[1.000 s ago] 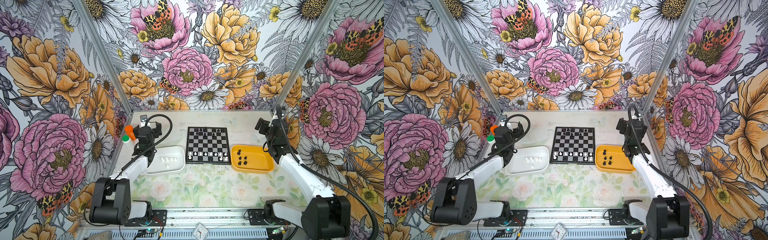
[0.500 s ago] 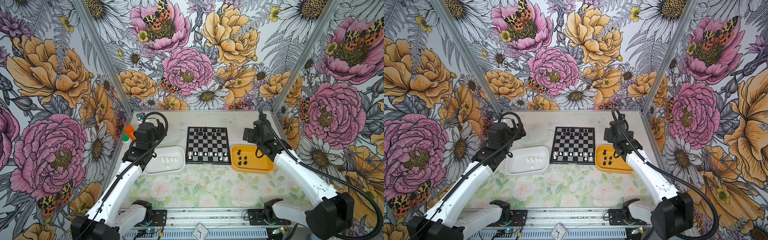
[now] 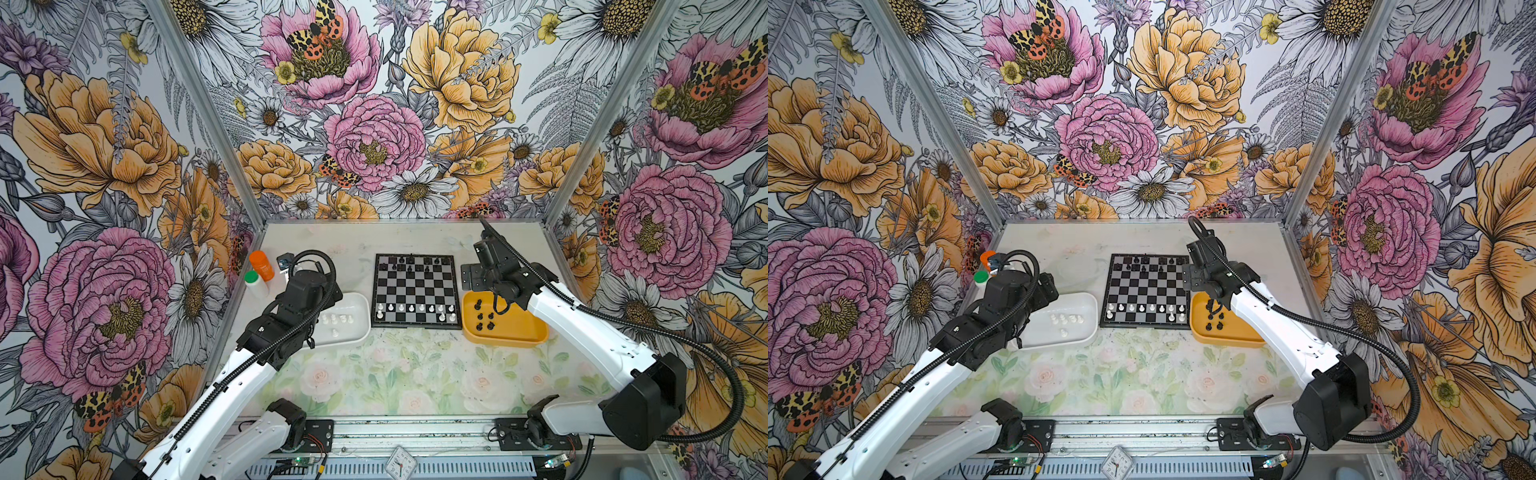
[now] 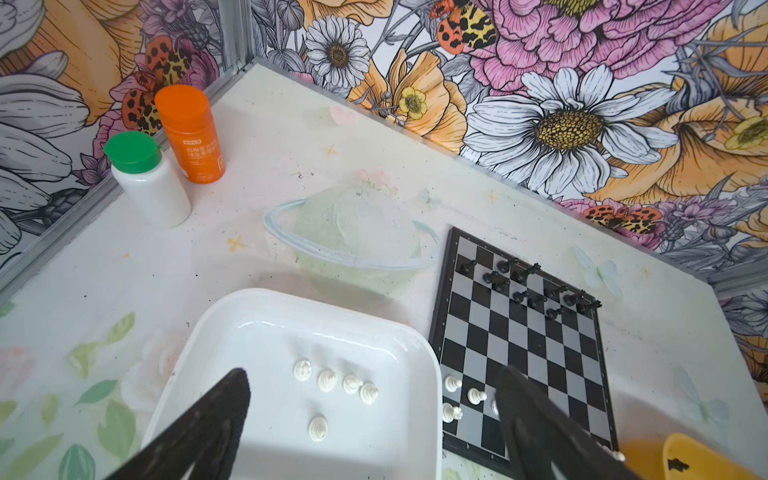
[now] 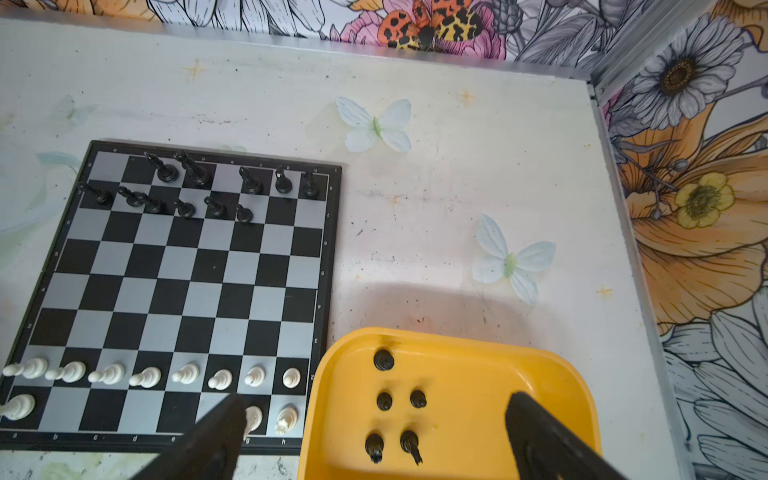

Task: Set up the chess pieces on the board
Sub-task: 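Move the right gripper over the yellow tray while the left arm rises, then lower the right gripper into the yellow tray and grasp a black piece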

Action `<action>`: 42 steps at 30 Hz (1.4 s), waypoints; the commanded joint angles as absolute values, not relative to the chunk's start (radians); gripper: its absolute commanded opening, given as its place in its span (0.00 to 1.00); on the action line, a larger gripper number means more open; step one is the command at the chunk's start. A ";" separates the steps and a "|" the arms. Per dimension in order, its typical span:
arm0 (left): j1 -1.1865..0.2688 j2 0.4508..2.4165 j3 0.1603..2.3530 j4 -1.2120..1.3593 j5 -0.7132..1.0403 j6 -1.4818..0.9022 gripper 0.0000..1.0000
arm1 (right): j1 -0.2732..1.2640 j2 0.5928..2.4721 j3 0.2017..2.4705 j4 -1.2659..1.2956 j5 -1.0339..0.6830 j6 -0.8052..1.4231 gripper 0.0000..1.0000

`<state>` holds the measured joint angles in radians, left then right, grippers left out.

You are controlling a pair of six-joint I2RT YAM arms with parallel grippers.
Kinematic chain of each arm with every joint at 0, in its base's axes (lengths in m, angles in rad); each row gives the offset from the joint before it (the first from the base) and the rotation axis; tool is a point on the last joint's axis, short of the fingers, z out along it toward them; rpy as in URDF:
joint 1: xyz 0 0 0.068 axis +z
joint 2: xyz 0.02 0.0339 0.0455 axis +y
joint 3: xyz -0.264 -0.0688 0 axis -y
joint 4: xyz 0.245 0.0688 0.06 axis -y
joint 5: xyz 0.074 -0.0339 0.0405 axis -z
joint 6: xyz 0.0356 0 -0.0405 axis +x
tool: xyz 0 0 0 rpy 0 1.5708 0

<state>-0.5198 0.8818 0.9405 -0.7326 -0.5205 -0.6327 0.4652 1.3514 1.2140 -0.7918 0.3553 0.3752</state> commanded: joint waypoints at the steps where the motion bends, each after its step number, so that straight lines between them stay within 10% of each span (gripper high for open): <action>1: -0.556 0.900 0.979 -0.763 -0.574 -0.633 0.96 | 0.465 1.308 1.175 -0.843 0.340 0.392 0.96; 14: -0.553 1.226 1.232 -0.571 -0.428 -0.334 0.99 | 0.328 1.347 1.070 -0.853 0.156 0.537 0.55; 42: -0.454 1.571 1.489 -0.516 -0.126 -0.230 0.99 | 0.296 1.618 1.194 -0.844 0.135 0.597 0.44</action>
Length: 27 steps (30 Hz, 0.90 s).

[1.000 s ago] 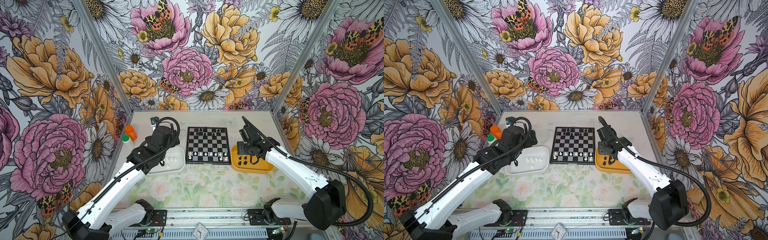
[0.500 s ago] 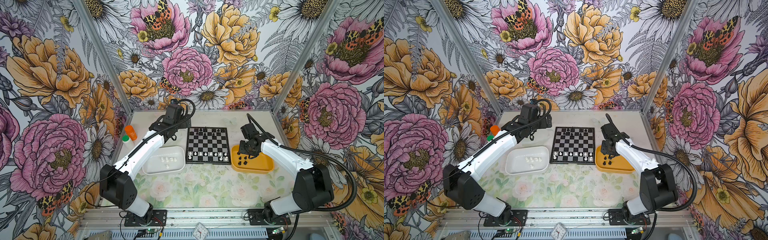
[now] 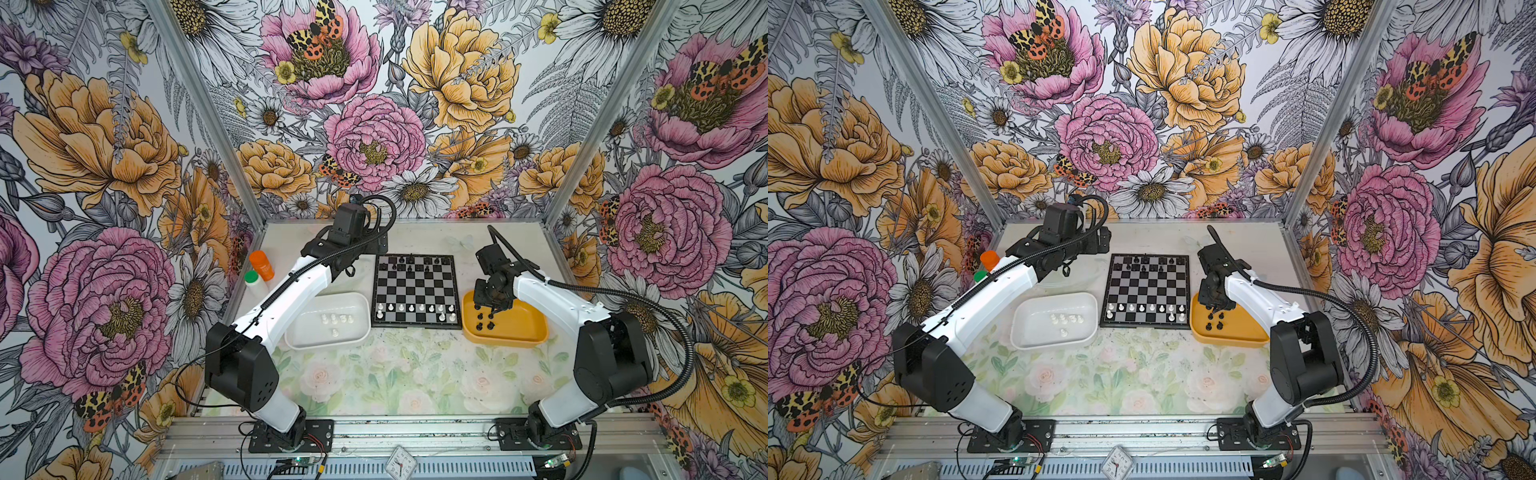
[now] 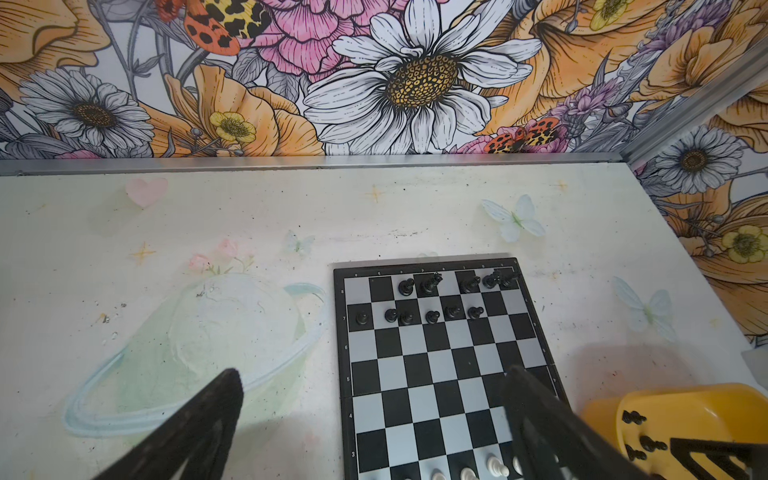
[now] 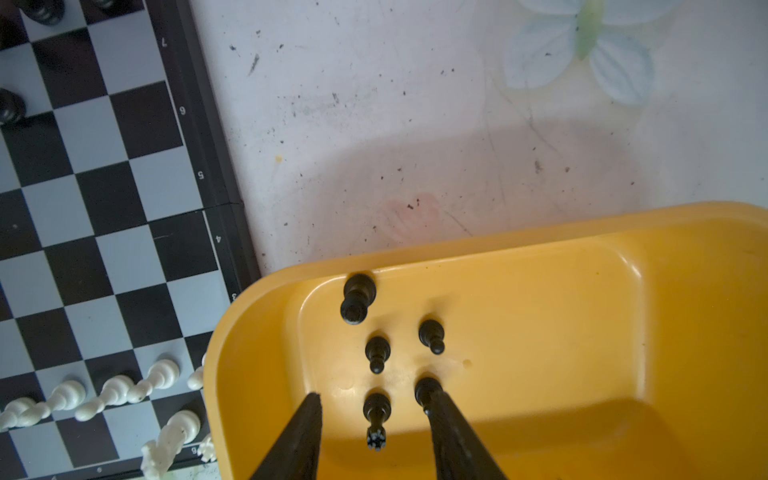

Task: Set up the chess pieces on the board
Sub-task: 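Lower the right gripper into the yellow tray and grasp a black piece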

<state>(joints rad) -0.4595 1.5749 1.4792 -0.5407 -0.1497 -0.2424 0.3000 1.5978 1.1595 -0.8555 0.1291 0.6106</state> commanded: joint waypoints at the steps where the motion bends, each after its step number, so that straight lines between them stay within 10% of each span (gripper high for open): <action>1: -0.454 1.569 1.488 -0.517 -0.126 -0.230 0.99 | 0.296 1.627 1.198 -0.841 0.136 0.593 0.44; 27: -0.454 1.573 1.518 -0.522 -0.129 -0.235 0.99 | 0.267 1.740 1.200 -0.758 0.104 0.532 0.31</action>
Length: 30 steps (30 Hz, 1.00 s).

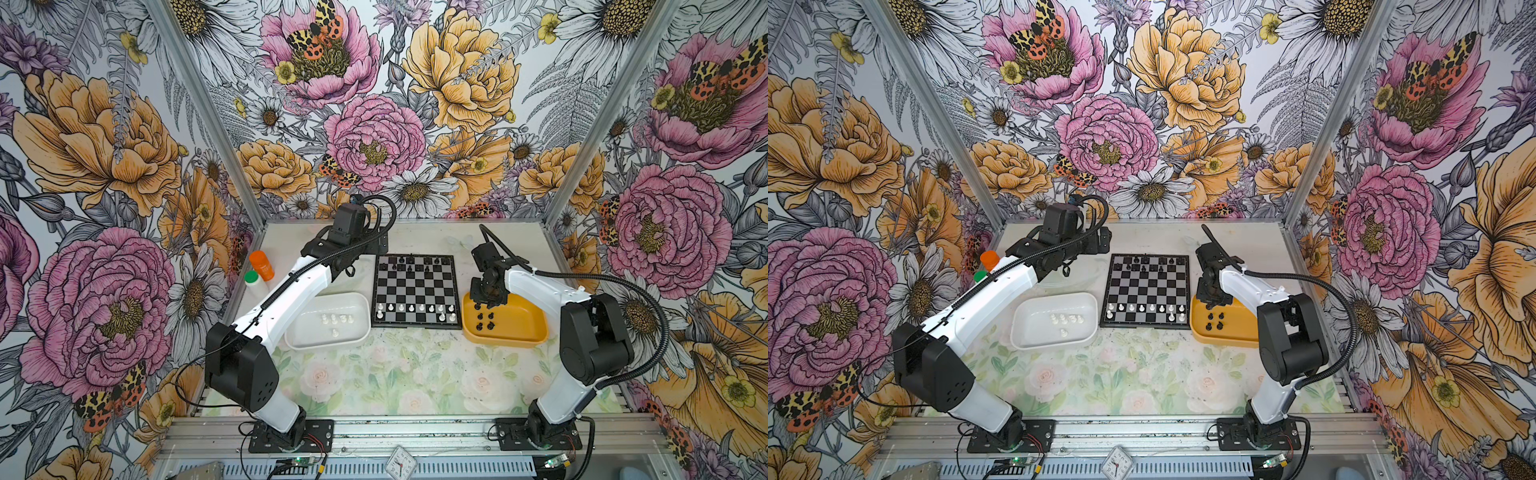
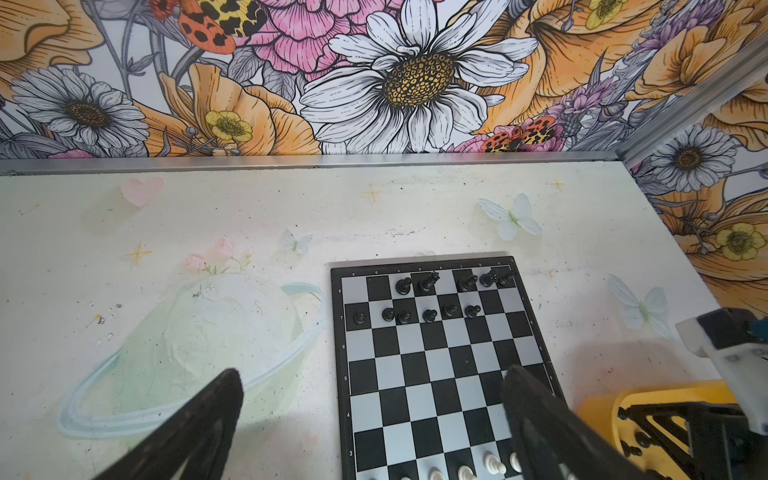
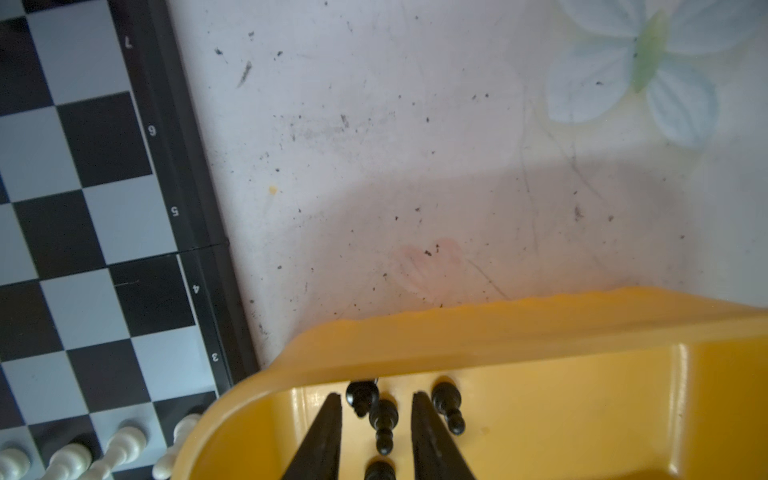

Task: Set up the chess pieces on the board
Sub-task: 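Lower the right gripper into the yellow tray and grasp a black piece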

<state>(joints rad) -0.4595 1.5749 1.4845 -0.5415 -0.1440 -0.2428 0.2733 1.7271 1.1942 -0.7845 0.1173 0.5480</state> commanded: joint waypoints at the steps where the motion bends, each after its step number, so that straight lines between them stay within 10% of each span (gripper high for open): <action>1: -0.454 1.574 1.519 -0.522 -0.126 -0.236 0.99 | 0.264 1.741 1.198 -0.754 0.104 0.530 0.31; 30: -0.472 1.609 1.557 -0.526 -0.153 -0.250 0.99 | 0.229 1.777 1.169 -0.713 0.030 0.506 0.26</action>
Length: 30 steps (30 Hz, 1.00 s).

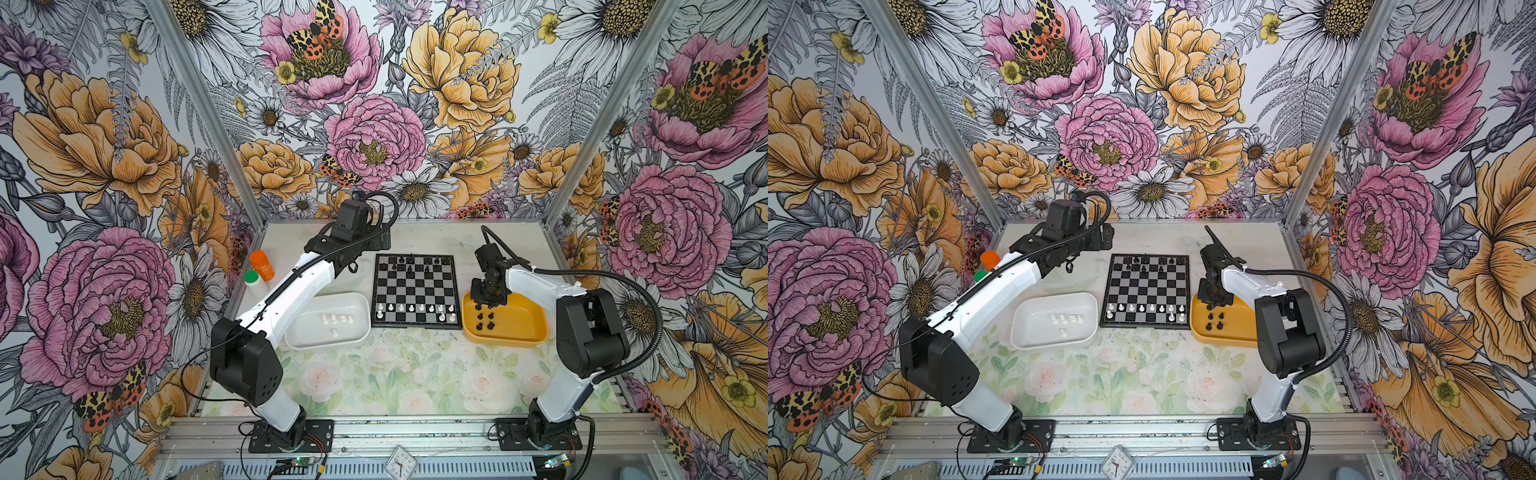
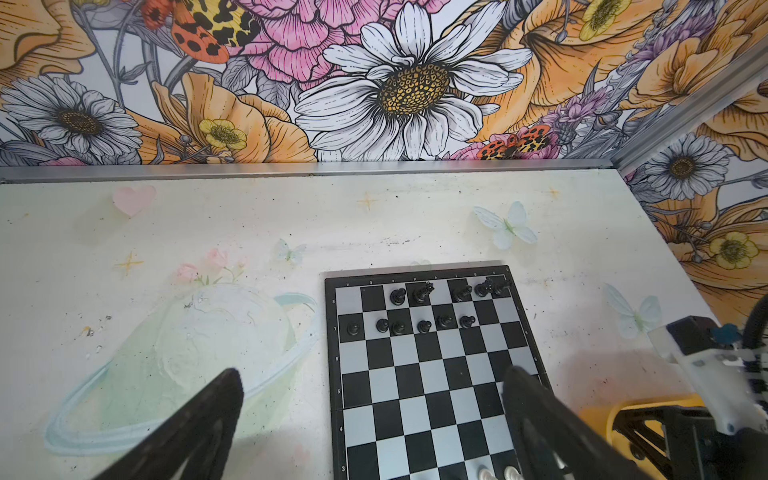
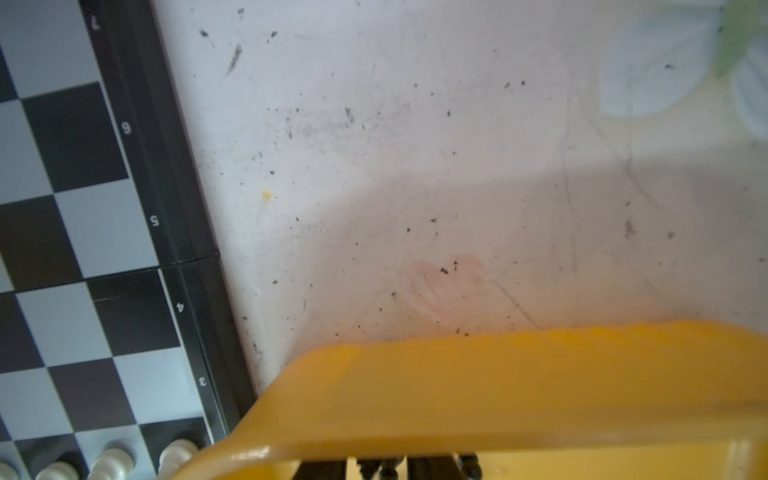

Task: Set up the chess pieces on the board
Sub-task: 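Lower the right gripper into the yellow tray and grasp a black piece, then lift the black piece with the right gripper toward the board's far ranks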

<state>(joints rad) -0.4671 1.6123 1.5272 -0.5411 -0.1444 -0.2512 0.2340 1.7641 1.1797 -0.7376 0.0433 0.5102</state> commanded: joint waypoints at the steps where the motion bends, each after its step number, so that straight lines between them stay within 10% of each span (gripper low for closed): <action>1: -0.471 1.609 1.559 -0.526 -0.152 -0.249 0.99 | 0.230 1.778 1.169 -0.713 0.029 0.508 0.26; 30: -0.448 1.620 1.562 -0.526 -0.147 -0.229 0.99 | 0.232 1.709 1.242 -0.823 0.025 0.522 0.15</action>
